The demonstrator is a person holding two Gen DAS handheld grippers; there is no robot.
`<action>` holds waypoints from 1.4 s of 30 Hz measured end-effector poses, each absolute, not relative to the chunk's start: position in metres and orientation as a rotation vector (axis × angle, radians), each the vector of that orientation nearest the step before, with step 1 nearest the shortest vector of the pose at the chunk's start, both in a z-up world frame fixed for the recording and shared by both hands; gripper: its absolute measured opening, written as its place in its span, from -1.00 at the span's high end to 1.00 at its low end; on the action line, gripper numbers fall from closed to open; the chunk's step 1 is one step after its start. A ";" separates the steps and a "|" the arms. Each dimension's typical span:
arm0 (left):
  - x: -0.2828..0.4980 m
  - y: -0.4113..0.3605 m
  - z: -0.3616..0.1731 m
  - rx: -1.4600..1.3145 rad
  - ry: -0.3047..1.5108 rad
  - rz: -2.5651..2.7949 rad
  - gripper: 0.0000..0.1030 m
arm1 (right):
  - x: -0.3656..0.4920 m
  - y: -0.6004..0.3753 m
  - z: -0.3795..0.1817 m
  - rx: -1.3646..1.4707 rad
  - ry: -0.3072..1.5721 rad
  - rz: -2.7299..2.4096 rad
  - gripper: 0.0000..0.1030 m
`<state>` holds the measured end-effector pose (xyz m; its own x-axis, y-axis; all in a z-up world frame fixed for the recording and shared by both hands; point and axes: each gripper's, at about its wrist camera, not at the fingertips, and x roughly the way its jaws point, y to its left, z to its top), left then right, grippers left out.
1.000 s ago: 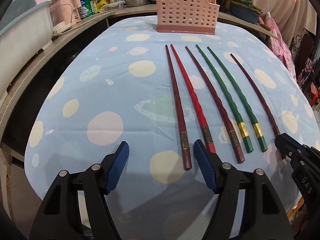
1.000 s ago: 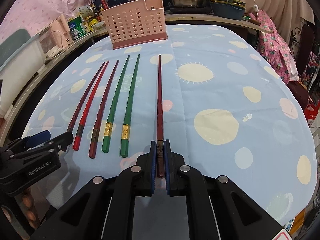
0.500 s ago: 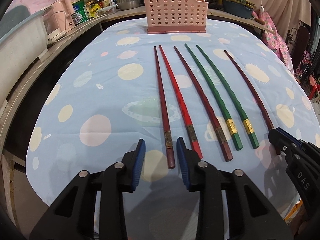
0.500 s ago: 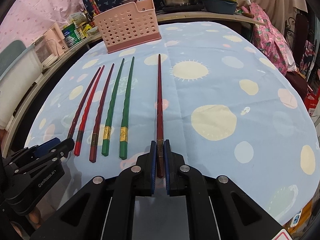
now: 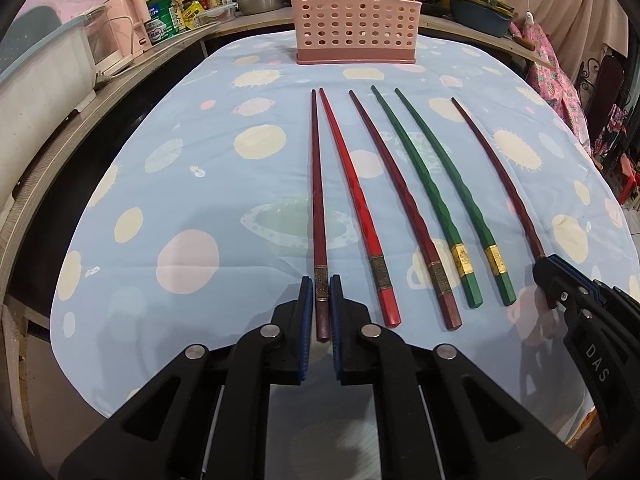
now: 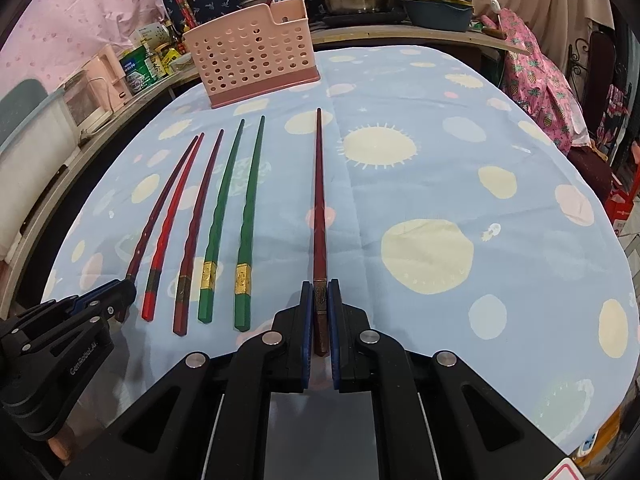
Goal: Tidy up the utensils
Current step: 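Lift both held chopsticks and carry them up to the pink basket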
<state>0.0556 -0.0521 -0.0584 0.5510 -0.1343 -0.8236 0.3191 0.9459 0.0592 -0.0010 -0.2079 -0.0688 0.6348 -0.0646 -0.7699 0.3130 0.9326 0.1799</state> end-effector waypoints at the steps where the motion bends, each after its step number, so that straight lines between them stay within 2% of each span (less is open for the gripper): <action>1: 0.056 -0.052 -0.058 0.211 0.953 -0.270 0.86 | -0.001 -0.208 -0.069 0.309 0.858 -0.220 0.87; 32: 0.059 -0.031 -0.056 0.090 0.980 -0.328 0.87 | -0.009 -0.223 -0.065 0.293 0.862 -0.129 0.87; 42: 0.061 -0.017 -0.024 0.036 0.947 -0.350 0.87 | -0.012 -0.238 -0.037 0.321 0.805 -0.132 0.87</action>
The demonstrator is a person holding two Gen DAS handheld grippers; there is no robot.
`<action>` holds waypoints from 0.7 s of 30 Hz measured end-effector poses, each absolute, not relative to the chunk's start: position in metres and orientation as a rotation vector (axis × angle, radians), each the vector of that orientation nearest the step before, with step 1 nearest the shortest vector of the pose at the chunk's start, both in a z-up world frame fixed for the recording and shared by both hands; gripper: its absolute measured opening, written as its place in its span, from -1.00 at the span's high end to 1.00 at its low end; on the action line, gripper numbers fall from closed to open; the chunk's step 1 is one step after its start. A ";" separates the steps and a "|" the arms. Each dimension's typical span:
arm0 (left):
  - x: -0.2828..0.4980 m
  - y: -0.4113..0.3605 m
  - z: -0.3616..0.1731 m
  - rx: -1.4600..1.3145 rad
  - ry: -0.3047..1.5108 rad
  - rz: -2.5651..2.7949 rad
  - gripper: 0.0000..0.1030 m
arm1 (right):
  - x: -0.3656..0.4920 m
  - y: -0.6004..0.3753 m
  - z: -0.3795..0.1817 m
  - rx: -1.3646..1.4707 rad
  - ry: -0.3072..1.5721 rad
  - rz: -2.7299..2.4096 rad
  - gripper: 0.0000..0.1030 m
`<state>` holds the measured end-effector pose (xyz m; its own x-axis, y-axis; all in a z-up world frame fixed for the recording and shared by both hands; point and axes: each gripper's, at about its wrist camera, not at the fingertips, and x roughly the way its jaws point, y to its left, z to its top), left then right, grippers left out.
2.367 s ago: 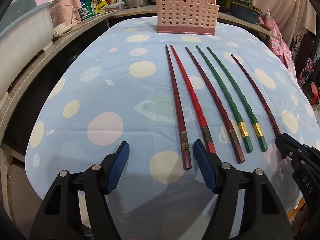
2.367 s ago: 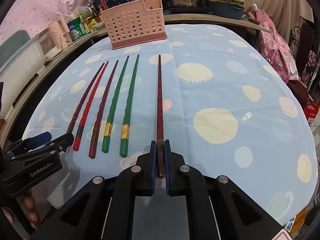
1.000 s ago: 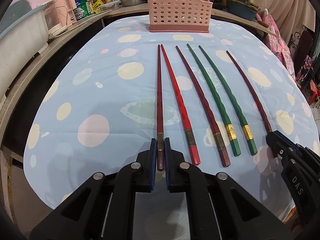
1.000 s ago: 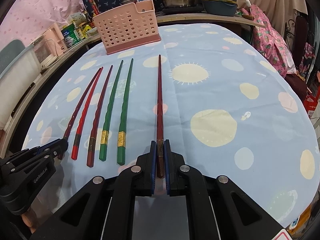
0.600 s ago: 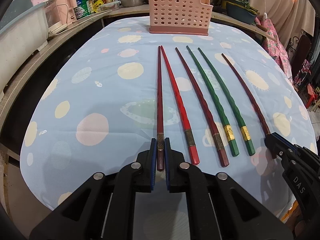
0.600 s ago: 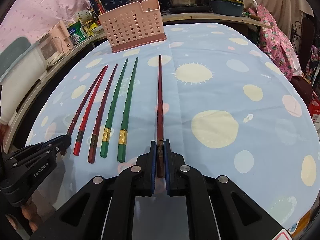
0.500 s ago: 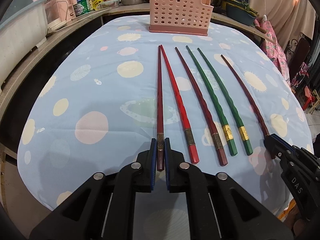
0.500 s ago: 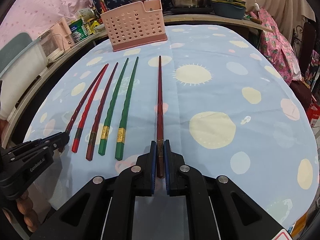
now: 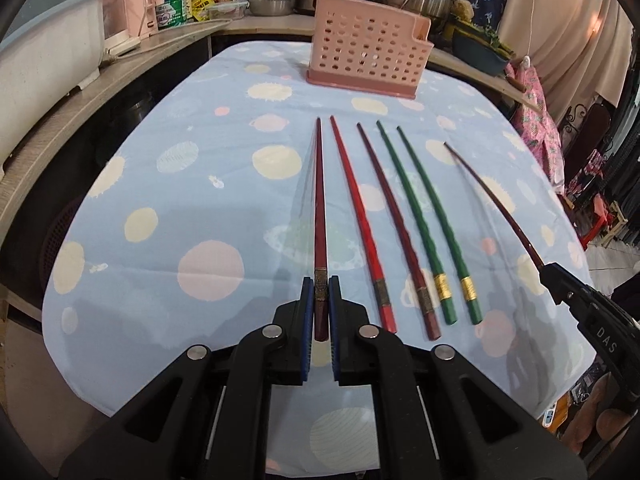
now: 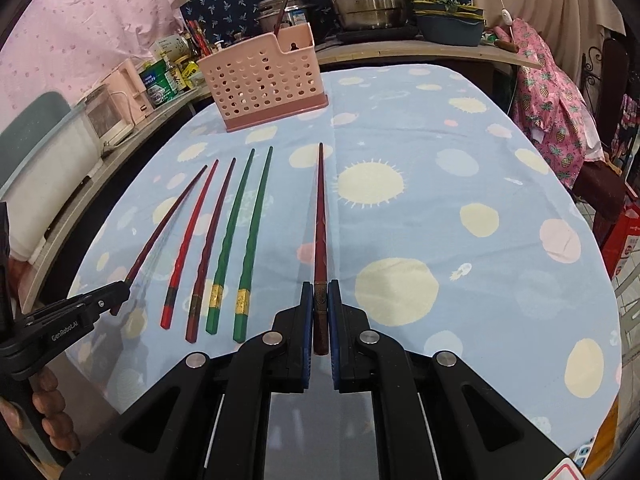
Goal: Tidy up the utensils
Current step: 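Lift both held chopsticks and carry them up to the pink basket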
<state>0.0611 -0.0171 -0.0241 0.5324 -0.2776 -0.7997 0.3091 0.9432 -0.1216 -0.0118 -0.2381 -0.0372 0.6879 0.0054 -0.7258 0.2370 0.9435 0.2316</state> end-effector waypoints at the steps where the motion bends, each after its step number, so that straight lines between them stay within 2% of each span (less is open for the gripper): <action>1: 0.062 -0.017 -0.018 0.032 0.940 -0.355 0.87 | -0.012 -0.239 -0.032 0.320 0.794 -0.133 0.87; 10: 0.083 -0.014 0.047 0.012 0.835 -0.377 0.87 | 0.003 -0.252 0.029 0.283 0.679 -0.141 0.87; 21: 0.147 -0.018 0.120 -0.008 0.722 -0.345 0.87 | 0.065 -0.283 0.101 0.295 0.576 -0.103 0.87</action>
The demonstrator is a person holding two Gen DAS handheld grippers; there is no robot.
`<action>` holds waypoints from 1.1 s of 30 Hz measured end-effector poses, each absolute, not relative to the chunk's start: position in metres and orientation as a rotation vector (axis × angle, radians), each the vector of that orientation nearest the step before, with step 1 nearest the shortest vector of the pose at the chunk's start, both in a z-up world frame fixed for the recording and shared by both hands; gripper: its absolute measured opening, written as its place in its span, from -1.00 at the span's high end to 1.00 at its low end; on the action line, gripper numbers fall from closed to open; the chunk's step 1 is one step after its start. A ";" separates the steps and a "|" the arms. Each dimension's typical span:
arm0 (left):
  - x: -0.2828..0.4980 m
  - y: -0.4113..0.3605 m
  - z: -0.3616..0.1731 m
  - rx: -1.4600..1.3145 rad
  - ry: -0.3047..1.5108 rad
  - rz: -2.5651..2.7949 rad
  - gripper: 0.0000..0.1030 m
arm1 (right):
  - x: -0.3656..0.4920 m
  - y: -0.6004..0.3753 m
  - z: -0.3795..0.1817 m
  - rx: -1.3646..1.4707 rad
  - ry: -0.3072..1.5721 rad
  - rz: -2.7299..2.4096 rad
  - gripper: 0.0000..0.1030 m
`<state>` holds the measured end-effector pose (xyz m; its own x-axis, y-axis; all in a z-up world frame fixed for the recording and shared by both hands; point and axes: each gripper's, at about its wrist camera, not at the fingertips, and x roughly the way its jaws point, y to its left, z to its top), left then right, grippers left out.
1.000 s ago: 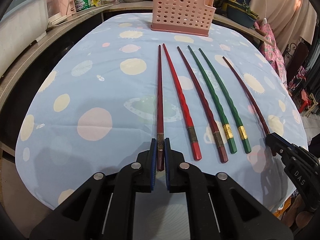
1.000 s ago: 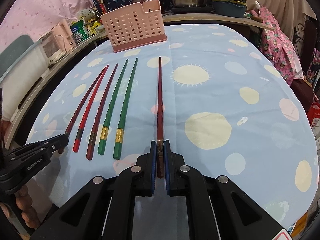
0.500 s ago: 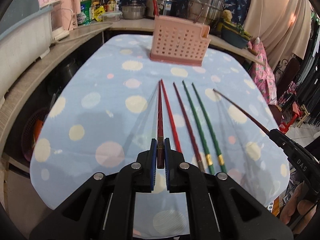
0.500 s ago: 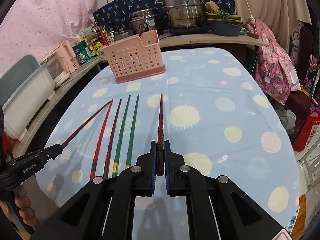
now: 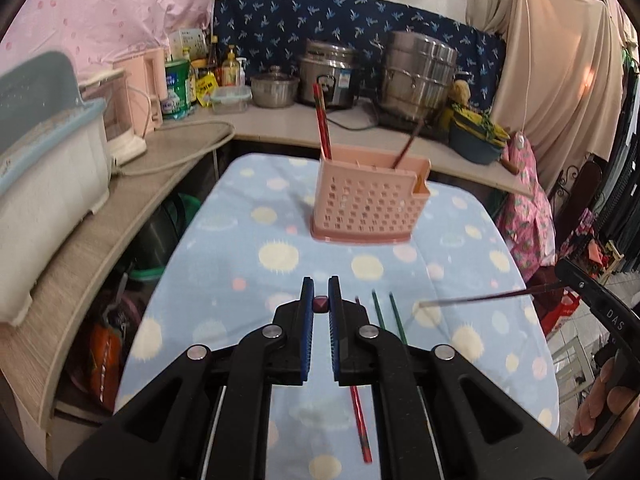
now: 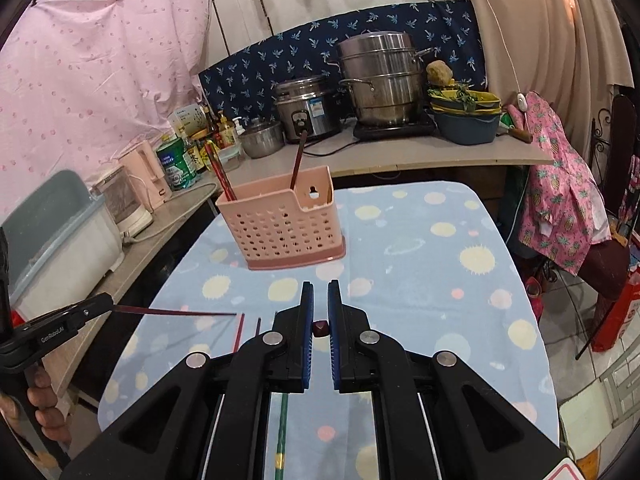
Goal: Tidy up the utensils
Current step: 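Lift both held chopsticks and carry them up to the pink basket, then lower both chopsticks into the pink basket and open both tools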
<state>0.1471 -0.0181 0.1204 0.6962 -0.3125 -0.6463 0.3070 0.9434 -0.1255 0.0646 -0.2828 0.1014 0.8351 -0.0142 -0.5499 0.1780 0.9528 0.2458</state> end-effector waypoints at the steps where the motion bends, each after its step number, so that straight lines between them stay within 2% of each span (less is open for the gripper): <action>1: 0.155 -0.019 0.127 -0.014 0.714 -0.345 0.87 | 0.072 -0.285 0.108 0.296 0.567 -0.101 0.87; 11: 0.214 -0.032 0.192 -0.068 0.636 -0.368 0.87 | 0.138 -0.304 0.180 0.335 0.459 -0.034 0.87; 21: 0.269 -0.056 0.272 -0.136 0.467 -0.378 0.87 | 0.202 -0.308 0.259 0.338 0.272 0.000 0.87; 27: 0.312 -0.071 0.274 -0.156 0.429 -0.346 0.87 | 0.248 -0.318 0.273 0.368 0.219 -0.019 0.87; 33: 0.340 -0.081 0.245 -0.152 0.473 -0.341 0.87 | 0.286 -0.330 0.243 0.428 0.270 -0.012 0.87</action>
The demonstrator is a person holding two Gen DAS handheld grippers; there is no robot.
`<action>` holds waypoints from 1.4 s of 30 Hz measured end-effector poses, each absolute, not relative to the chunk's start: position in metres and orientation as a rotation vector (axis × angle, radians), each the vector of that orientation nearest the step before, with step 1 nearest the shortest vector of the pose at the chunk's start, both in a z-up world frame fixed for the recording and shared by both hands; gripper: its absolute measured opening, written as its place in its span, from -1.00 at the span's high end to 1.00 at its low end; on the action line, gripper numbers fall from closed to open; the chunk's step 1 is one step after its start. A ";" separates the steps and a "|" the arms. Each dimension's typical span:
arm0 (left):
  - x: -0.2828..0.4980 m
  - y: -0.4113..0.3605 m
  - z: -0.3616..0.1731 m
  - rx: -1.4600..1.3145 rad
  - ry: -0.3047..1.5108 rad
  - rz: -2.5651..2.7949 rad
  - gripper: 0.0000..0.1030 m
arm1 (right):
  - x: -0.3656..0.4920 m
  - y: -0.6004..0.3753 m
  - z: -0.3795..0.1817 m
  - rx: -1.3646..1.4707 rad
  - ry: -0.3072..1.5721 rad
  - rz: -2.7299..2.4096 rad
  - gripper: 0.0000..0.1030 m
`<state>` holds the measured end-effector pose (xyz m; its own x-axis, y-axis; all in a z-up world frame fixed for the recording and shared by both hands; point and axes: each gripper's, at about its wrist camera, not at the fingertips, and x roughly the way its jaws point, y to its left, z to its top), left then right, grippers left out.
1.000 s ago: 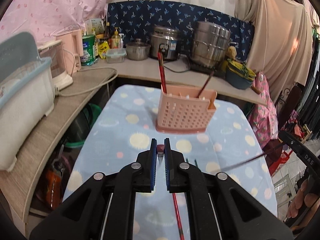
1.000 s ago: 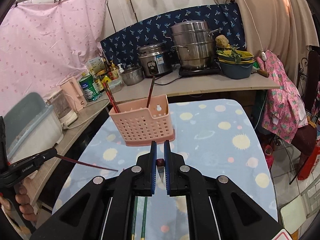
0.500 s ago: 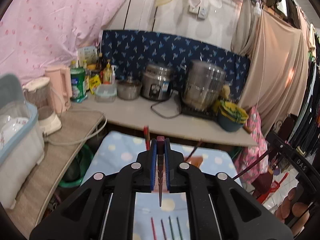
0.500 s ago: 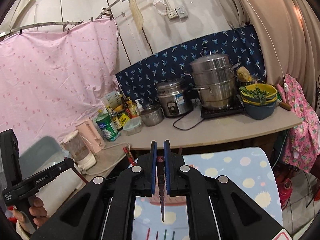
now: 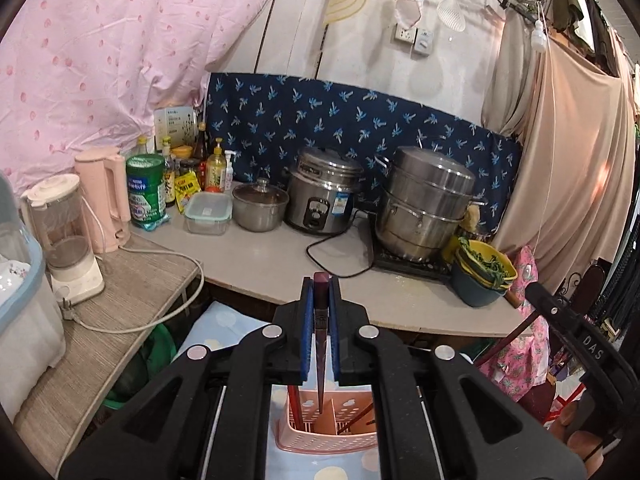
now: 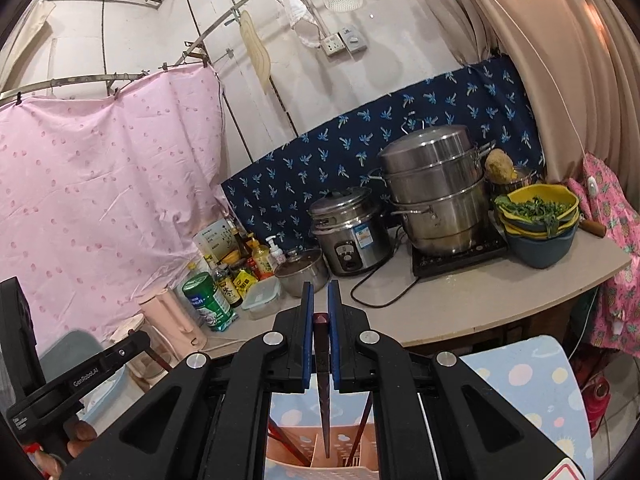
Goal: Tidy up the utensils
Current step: 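Lower both chopsticks into the pink basket and open both tools, then move both open tools back over the remaining chopsticks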
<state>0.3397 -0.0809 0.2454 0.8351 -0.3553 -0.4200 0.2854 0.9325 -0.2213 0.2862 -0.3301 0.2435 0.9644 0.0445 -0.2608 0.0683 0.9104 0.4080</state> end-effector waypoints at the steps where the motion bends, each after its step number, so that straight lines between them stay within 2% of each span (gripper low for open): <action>1: 0.342 -0.082 0.238 -0.153 0.485 -0.341 0.87 | 0.290 -0.331 0.236 0.432 0.284 -0.010 0.87; 8: 0.358 -0.086 0.197 -0.150 0.563 -0.334 0.87 | 0.308 -0.325 0.183 0.416 0.386 -0.012 0.87; 14: 0.358 -0.085 0.183 -0.144 0.587 -0.326 0.83 | 0.313 -0.323 0.166 0.394 0.427 -0.015 0.86; 15: 0.357 -0.084 0.182 -0.141 0.590 -0.321 0.71 | 0.312 -0.323 0.166 0.392 0.424 -0.020 0.81; 17: 0.354 -0.081 0.181 -0.143 0.589 -0.312 0.28 | 0.308 -0.322 0.167 0.384 0.418 -0.028 0.73; 19: 0.348 -0.078 0.182 -0.142 0.578 -0.300 0.22 | 0.303 -0.321 0.171 0.382 0.408 -0.032 0.54; 23: 0.334 -0.072 0.182 -0.114 0.570 -0.274 0.10 | 0.288 -0.317 0.180 0.355 0.397 -0.034 0.43; 27: 0.314 -0.068 0.179 -0.059 0.566 -0.233 0.05 | 0.268 -0.308 0.183 0.332 0.397 -0.032 0.27; 42: 0.237 -0.054 0.146 0.070 0.614 -0.184 0.00 | 0.178 -0.265 0.153 0.223 0.475 -0.019 0.14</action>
<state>0.2374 -0.0536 0.1458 0.8013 -0.1509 -0.5788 0.1923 0.9813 0.0104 0.1775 -0.2647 0.1530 0.8895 0.0339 -0.4557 0.0696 0.9756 0.2084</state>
